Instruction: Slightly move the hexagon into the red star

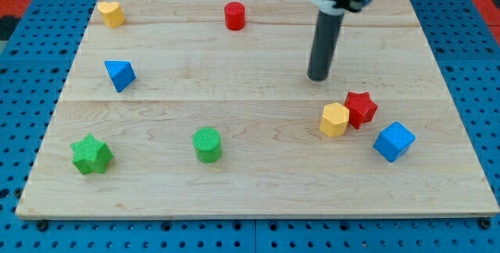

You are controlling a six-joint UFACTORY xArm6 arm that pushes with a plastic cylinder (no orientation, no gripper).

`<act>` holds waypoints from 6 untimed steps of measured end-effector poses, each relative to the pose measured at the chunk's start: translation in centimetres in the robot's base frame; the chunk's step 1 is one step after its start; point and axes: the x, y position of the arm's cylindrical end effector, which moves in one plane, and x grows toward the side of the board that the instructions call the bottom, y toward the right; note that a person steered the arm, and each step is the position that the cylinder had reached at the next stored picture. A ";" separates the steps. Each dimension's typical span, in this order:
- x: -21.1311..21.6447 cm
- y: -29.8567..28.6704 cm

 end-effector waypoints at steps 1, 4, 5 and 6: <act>1.5 -5.3; 9.1 -1.8; 10.2 -0.9; 12.3 -0.9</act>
